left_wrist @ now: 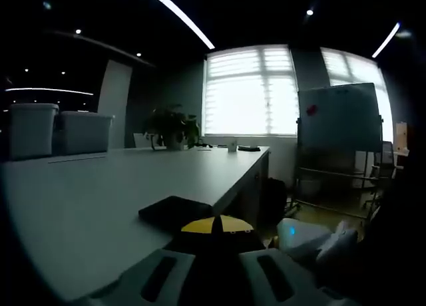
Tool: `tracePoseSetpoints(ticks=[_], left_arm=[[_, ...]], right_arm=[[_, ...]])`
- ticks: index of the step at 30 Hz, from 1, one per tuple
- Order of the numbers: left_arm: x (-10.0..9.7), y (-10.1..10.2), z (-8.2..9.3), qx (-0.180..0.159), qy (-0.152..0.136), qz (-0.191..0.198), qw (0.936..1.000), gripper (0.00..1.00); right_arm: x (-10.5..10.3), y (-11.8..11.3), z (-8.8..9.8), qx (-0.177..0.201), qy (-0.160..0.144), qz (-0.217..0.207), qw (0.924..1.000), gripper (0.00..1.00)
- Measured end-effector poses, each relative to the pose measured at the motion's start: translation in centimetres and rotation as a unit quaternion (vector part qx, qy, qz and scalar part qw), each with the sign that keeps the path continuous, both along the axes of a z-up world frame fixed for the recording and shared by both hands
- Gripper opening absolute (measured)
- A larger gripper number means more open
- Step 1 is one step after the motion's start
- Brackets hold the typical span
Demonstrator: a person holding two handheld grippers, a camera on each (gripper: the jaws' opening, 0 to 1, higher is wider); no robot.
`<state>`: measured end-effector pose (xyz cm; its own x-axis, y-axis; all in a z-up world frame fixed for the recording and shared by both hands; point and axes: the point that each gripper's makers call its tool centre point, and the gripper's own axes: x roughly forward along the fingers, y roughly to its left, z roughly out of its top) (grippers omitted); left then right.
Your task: Clamp the fixed fixture on the desktop, loosen the retaining clip, secure it to the edge of the desk, and tighten the retaining clip.
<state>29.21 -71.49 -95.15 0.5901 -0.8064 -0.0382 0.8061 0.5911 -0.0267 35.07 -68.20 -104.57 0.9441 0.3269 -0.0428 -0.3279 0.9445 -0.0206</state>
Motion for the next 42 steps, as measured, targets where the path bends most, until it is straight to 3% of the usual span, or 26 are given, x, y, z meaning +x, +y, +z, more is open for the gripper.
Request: tracePoseSetpoints(ticks=[6, 8, 11, 13, 17, 21, 23, 25, 28, 29, 31, 34, 36, 37, 39, 40, 41, 42], left_arm=[[-0.1, 0.0, 0.0, -0.004, 0.0, 0.001, 1.0, 0.01], [-0.1, 0.0, 0.0, -0.003, 0.0, -0.001, 1.0, 0.01], [-0.1, 0.0, 0.0, -0.002, -0.001, -0.001, 1.0, 0.01], [-0.2, 0.0, 0.0, -0.003, -0.001, 0.0, 1.0, 0.01], [-0.2, 0.1, 0.1, -0.005, 0.001, 0.0, 1.0, 0.01], [-0.1, 0.1, -0.1, 0.006, -0.001, 0.005, 1.0, 0.01], [-0.1, 0.0, -0.1, 0.01, -0.001, 0.007, 0.9999, 0.01], [-0.1, 0.1, -0.2, 0.01, 0.0, 0.008, 0.9999, 0.01], [0.0, 0.1, -0.2, 0.01, 0.002, 0.012, 0.9999, 0.01], [0.0, 0.1, -0.2, 0.01, 0.001, 0.013, 0.9999, 0.01], [0.1, 0.1, -0.2, 0.008, 0.003, 0.014, 0.9999, 0.01], [0.0, 0.1, -0.2, 0.008, 0.004, 0.012, 0.9999, 0.01], [0.0, 0.1, -0.2, 0.012, 0.004, 0.011, 0.9999, 0.01], [0.0, 0.1, -0.2, 0.012, 0.003, 0.012, 0.9999, 0.01], [0.0, 0.1, -0.2, 0.006, 0.003, 0.012, 0.9999, 0.01], [0.0, 0.2, -0.1, 0.004, 0.003, 0.013, 0.9999, 0.01], [0.1, 0.2, -0.1, 0.003, 0.003, 0.013, 0.9999, 0.01], [0.1, 0.1, -0.1, 0.003, 0.002, 0.013, 0.9999, 0.01]], right_arm=[[-0.1, 0.1, -0.4, -0.035, -0.001, -0.007, 0.9994, 0.32], [0.2, -0.2, -0.1, -0.066, -0.013, -0.003, 0.9977, 0.28], [0.1, -0.1, -0.3, -0.048, 0.005, 0.004, 0.9988, 0.27], [-0.2, 0.4, -0.5, -0.043, 0.024, 0.038, 0.9981, 0.27], [-0.5, 1.0, -0.5, -0.05, 0.026, 0.104, 0.993, 0.27], [-0.6, 1.5, -0.6, -0.059, 0.027, 0.186, 0.9805, 0.27], [-0.9, 1.9, -0.6, -0.077, 0.012, 0.239, 0.968, 0.27], [-1.3, 2.1, -0.5, -0.066, 0.015, 0.286, 0.9559, 0.27], [-1.3, 2.1, -0.4, -0.093, -0.013, 0.325, 0.9409, 0.27], [-1.6, 2.4, -0.7, -0.082, 0.006, 0.343, 0.9356, 0.27], [-1.9, 2.6, -0.7, -0.082, 0.016, 0.37, 0.9253, 0.27], [-1.9, 2.7, -0.7, -0.084, 0.02, 0.384, 0.9195, 0.27], [-1.8, 2.8, -1.0, -0.068, 0.044, 0.375, 0.9234, 0.28], [-1.8, 2.8, -1.0, -0.074, 0.037, 0.373, 0.924, 0.28], [-1.3, 2.5, -0.8, -0.092, 0.017, 0.336, 0.9371, 0.32], [-1.0, 2.3, -0.7, -0.092, 0.01, 0.3, 0.9494, 0.35], [-1.1, 2.4, -1.1, -0.119, 0.004, 0.276, 0.9537, 0.4], [-1.3, 2.6, -1.3, -0.121, 0.002, 0.259, 0.9582, 0.43]])
